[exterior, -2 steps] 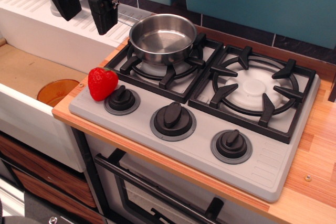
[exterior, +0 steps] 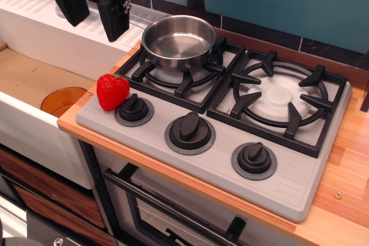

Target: Put strawberry in pot or pan an put pot or pan on stove

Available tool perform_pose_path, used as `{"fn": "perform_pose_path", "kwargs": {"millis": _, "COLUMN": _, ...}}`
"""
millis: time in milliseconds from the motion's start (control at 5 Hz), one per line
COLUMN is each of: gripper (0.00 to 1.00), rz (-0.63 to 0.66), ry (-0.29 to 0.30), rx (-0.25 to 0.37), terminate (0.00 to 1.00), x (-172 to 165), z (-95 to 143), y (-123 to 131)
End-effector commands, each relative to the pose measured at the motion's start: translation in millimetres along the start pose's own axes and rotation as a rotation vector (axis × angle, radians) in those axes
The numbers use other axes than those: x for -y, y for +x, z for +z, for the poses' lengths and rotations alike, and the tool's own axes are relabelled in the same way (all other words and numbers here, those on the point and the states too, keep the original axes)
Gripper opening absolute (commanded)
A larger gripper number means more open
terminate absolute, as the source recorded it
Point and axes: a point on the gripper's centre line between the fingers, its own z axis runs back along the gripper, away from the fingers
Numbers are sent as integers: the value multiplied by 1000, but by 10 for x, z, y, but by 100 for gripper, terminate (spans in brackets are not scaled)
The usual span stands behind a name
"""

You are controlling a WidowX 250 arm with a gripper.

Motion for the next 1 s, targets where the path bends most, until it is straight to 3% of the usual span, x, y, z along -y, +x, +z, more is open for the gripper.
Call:
{"fn": "perform_pose_path", "kwargs": {"millis": 0, "gripper": 100, "rz": -20, "ry": -10, "rx": 73, "terminate": 0, "x": 29, "z": -259, "y": 132}}
{"fn": "perform_pose_path", "kwargs": {"millis": 400, "gripper": 100, "rz": -34, "ry": 9, "rx": 123, "terminate": 0, "x": -92, "z": -411, "y": 109}}
{"fn": "perform_pose_path", "kwargs": {"millis": 800, "gripper": 100, "rz": -20, "ry": 21, "rx": 160, "terminate": 0, "x": -133, "z": -546, "y": -87}}
